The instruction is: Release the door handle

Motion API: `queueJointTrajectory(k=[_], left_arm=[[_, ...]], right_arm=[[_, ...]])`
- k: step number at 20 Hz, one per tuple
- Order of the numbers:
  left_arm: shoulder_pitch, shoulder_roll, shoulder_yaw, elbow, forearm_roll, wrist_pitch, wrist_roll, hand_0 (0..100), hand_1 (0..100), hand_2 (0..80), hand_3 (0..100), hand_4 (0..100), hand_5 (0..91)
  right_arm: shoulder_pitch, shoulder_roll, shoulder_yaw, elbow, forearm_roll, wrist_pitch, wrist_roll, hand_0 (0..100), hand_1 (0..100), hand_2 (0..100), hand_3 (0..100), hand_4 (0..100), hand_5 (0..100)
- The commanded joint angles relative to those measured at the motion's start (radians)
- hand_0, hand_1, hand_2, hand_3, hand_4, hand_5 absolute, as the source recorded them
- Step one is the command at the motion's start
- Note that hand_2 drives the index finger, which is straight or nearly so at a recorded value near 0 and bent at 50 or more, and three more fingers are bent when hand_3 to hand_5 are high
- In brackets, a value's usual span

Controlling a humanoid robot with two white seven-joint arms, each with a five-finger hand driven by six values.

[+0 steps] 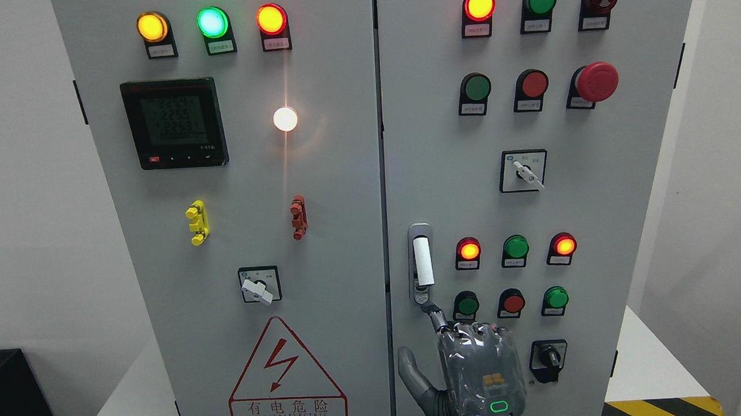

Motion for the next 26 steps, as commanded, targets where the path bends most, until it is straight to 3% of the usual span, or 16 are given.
queueJointTrajectory(k=[1, 13, 17, 26], left_arm=[[-0.026, 0.0, 0.0, 0.029, 0.0, 0.0, 0.001, 12, 56, 0.0, 0, 0, 0.0], [-0.026, 0.0, 0.0, 0.029, 0.0, 0.0, 0.001, 12, 56, 0.0, 0, 0, 0.0], [-0.028, 0.0, 0.0, 0.029, 0.0, 0.0, 0.001, 12, 56, 0.0, 0, 0, 0.0], [-0.026, 0.0, 0.0, 0.029, 0.0, 0.0, 0.001, 12, 56, 0.0, 0, 0, 0.0]], right_arm=[[0.009, -0.004, -0.008, -0.068, -0.035, -0.003, 0.007, 53, 25, 65, 100, 98, 100], [-0.005, -0.001, -0.011, -0.089, -0.043, -0.003, 0.024, 49, 23, 87, 100, 100, 100], [-0.005, -0.001, -0.013, -0.092, -0.043, -0.004, 0.03, 39, 23, 89, 100, 100, 100], [-0.095, 0.0, -0.002, -0.06, -0.038, 0.005, 0.079, 37, 23, 91, 100, 100, 100]])
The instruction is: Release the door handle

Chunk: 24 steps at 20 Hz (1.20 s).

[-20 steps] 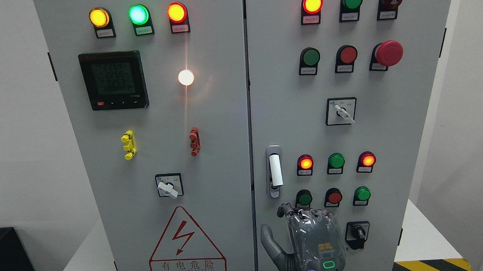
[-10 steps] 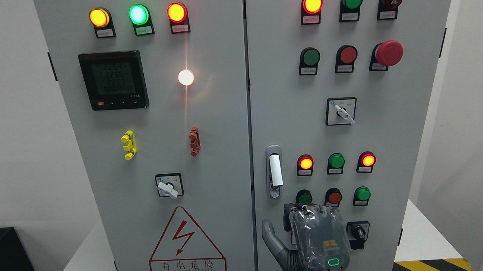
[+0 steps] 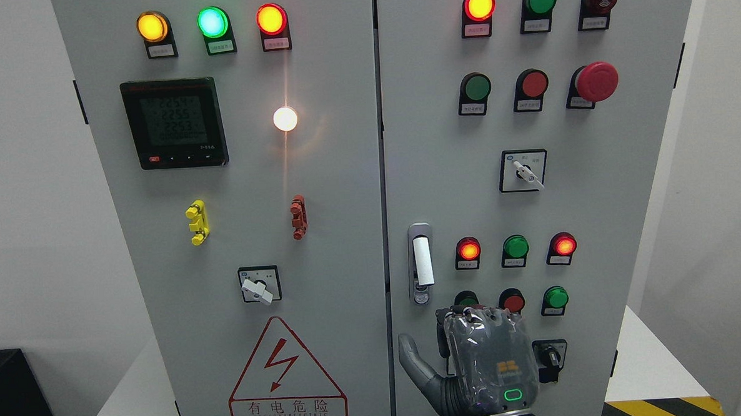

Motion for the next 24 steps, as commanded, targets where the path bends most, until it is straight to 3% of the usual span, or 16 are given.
queueJointTrajectory(k=[1, 24], left_arm=[[-0.026, 0.0, 0.0, 0.029, 0.0, 0.0, 0.001, 12, 56, 0.0, 0, 0, 0.0], [-0.026, 0.0, 0.0, 0.029, 0.0, 0.0, 0.001, 12, 56, 0.0, 0, 0, 0.0]], right_arm=[[-0.053, 0.001, 0.006, 0.019, 0.005, 0.008, 0.018, 37, 23, 91, 100, 100, 100], [-0.093, 0.001, -0.002, 0.099, 0.051, 0.037, -0.007, 33, 33, 91, 100, 100, 100]])
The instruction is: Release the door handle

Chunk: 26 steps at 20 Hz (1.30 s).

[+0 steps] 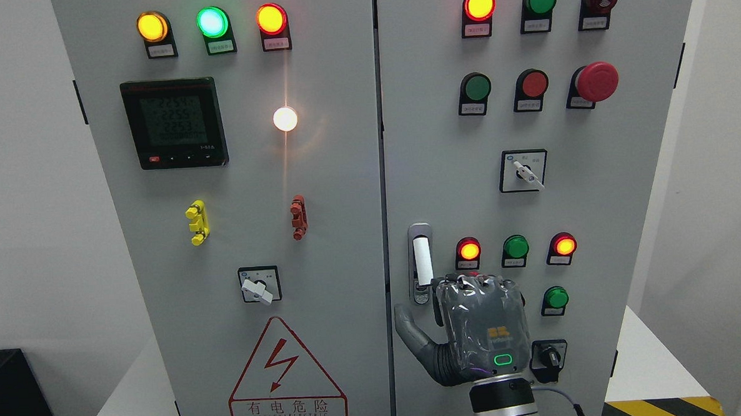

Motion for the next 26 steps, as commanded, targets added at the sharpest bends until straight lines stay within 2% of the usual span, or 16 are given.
queueJointTrajectory(k=[1, 5, 9, 26], left_arm=[[-0.026, 0.0, 0.0, 0.029, 0.0, 0.0, 0.001, 12, 56, 0.0, 0, 0, 0.0], [-0.026, 0.0, 0.0, 0.029, 0.0, 0.0, 0.001, 12, 56, 0.0, 0, 0, 0.0], [-0.026, 0.0, 0.0, 0.029, 0.0, 0.0, 0.001, 12, 56, 0.0, 0, 0, 0.0], [-0.026, 0.0, 0.0, 0.029, 0.0, 0.0, 0.001, 12, 56, 0.0, 0, 0, 0.0]], right_arm=[[-0.012, -0.001, -0.003, 0.033, 0.004, 0.0, -0.002, 33, 33, 91, 100, 100, 100], [-0.043, 0.001, 0.0, 0.054, 0.004, 0.002, -0.002, 33, 33, 91, 100, 100, 100], [-0.048, 0.001, 0.0, 0.054, 0.004, 0.028, -0.001, 33, 33, 91, 100, 100, 100], [-0.072, 0.001, -0.02, 0.064, 0.002, 0.031, 0.002, 36, 28, 91, 100, 100, 100]])
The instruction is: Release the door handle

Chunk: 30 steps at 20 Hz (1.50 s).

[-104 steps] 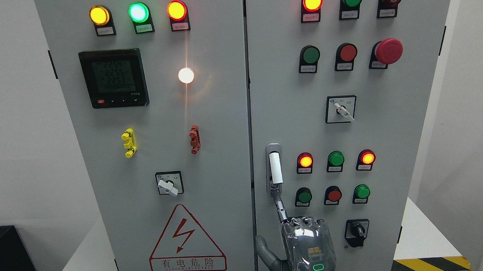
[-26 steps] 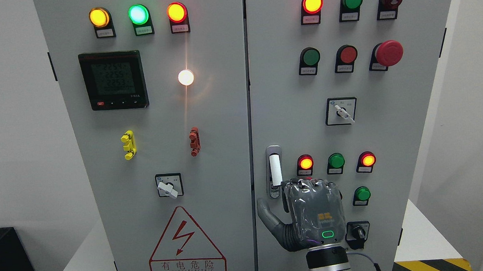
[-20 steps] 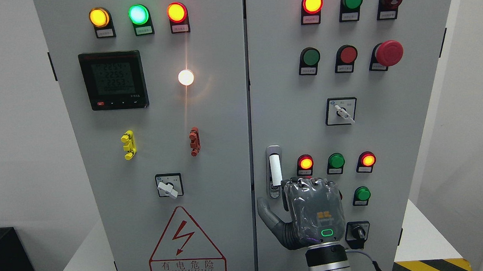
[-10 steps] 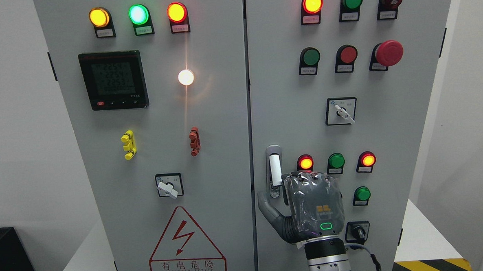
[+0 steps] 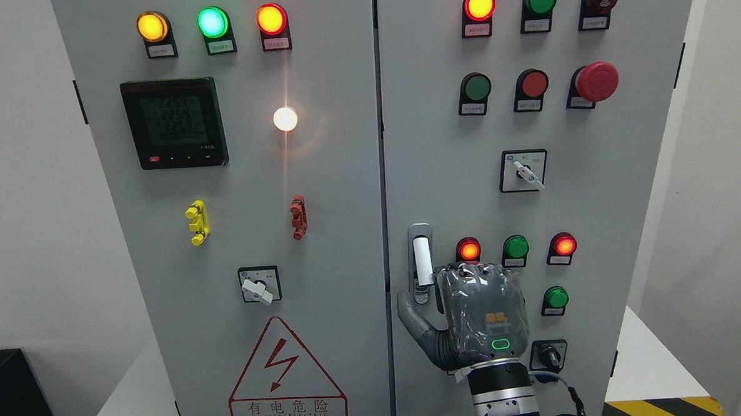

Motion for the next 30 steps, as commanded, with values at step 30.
queueJointTrajectory(k=[30], left_arm=[[-0.026, 0.0, 0.0, 0.029, 0.0, 0.0, 0.001, 12, 56, 0.0, 0, 0, 0.0]], right_arm=[[-0.035, 0.0, -0.019, 0.035, -0.003, 0.013, 0.0, 34, 31, 91, 100, 100, 100]])
